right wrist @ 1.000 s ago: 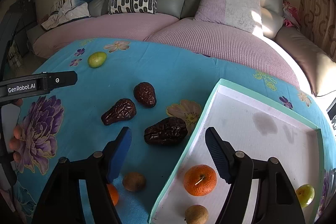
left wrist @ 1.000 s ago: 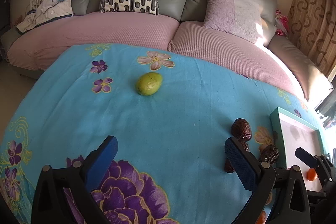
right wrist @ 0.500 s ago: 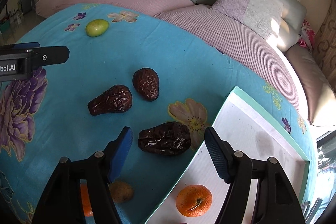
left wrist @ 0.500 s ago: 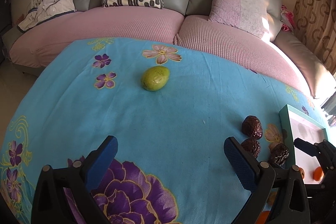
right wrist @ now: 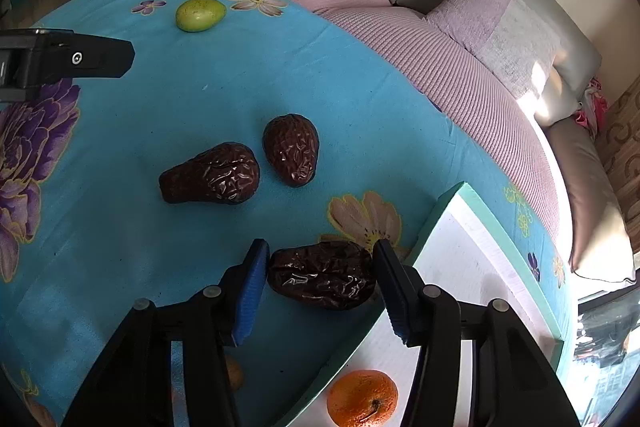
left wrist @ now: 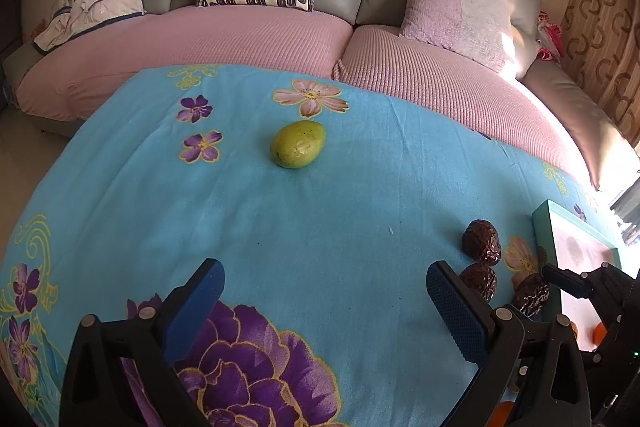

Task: Organize fruits
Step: 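Grasp a large dark red date with the right tool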

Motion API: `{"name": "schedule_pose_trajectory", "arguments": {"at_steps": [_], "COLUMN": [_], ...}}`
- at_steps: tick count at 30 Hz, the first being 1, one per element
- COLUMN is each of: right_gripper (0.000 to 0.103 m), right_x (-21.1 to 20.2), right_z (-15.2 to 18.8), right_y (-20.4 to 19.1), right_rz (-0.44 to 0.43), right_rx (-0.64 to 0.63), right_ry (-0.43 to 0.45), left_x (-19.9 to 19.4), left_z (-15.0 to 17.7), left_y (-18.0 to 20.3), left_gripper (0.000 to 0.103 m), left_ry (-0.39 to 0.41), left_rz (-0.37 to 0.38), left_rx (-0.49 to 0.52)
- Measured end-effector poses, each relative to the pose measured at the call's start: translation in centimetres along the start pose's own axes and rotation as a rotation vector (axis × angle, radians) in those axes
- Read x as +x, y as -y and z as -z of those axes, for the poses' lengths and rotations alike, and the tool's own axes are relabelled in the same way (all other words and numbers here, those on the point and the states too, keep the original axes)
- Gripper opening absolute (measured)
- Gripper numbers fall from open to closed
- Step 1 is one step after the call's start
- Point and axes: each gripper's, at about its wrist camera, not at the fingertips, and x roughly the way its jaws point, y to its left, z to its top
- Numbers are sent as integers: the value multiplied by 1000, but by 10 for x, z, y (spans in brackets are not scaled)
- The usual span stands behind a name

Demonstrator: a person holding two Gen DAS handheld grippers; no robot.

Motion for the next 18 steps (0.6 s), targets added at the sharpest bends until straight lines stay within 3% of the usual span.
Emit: {"name": "schedule_pose_trajectory", "arguments": {"at_steps": [6,7,11,18], "right_gripper": [55,50,49,49], "right_x": [-2,-4,-19,-46], "right_z": [2,3,9,18], "right_y": [2,4,14,26], "right_rz": [-6,-10,-64,-78], "right_rx": [47,61,164,284], "right_ry": [13,22,85,167], "left_x": [1,1,1,1], "left_z": [-1,-1,-1,-1], "left_y": [0,0,2,13], "left_gripper": [102,102,102,101], "left_ry": [-4,-5,0,-3], "left_rz": [9,10,19,50], "left_rx": [-6,-6,-8,2]}}
